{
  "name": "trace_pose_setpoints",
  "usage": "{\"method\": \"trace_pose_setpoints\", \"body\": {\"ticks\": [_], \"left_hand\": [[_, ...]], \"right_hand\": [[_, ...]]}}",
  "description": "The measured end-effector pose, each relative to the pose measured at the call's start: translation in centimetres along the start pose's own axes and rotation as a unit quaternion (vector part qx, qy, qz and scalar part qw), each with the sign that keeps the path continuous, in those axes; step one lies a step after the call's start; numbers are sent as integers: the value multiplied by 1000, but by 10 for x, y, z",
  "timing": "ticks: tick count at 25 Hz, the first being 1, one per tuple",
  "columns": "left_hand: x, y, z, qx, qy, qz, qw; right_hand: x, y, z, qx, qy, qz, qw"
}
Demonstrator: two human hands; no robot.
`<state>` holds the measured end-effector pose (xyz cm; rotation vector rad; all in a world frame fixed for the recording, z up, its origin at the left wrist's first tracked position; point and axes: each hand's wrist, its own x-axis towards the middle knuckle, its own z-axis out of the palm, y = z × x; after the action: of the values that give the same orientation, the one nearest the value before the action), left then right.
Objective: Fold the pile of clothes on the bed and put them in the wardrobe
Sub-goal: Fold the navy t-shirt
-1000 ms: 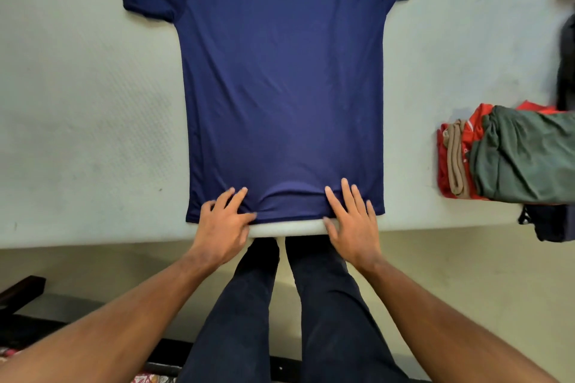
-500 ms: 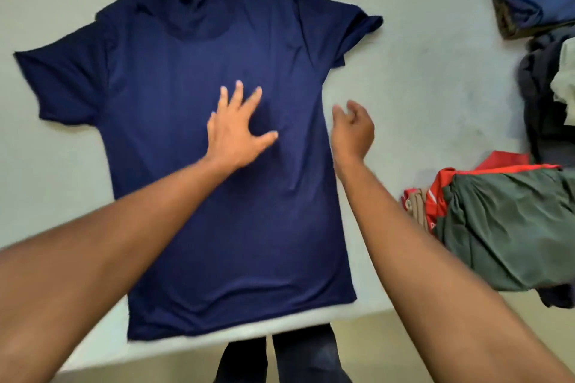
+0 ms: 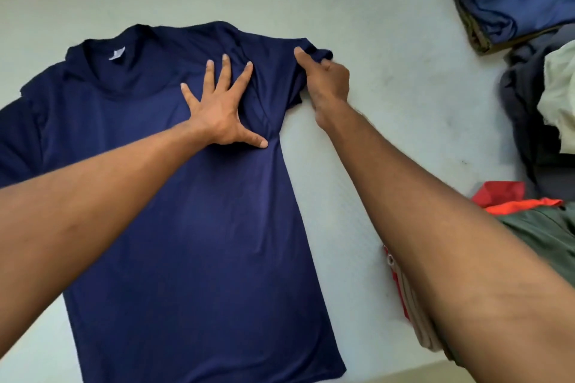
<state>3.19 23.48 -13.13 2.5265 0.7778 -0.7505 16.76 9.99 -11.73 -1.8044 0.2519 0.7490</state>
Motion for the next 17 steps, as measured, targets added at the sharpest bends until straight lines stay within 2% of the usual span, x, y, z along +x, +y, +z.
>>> {"method": "trace_pose_setpoints", "body": {"ticks": [4, 7, 8, 10, 13, 15, 17], "left_hand": [[0, 2, 0, -9, 10, -1, 1000], [-1, 1, -1, -18, 15, 4, 1000], [-1, 3, -3, -37, 26, 3, 999], [0, 2, -12, -97, 97, 10, 991], [8, 4, -35, -159, 205, 56, 964], [18, 13, -52, -190, 196, 75, 959], [29, 23, -64, -190, 151, 83, 967]], "right_hand": [[2, -38, 2, 116, 3, -101, 988], [-20, -25, -12, 116, 26, -163, 979], [-25, -9, -18, 107, 30, -154, 982], [-33, 22, -29, 61, 56, -114, 990], [-21, 35, -36, 37, 146, -86, 985], [-14, 16, -37, 45, 174, -121, 976], [-14, -1, -35, 55, 179, -174, 967]]}}
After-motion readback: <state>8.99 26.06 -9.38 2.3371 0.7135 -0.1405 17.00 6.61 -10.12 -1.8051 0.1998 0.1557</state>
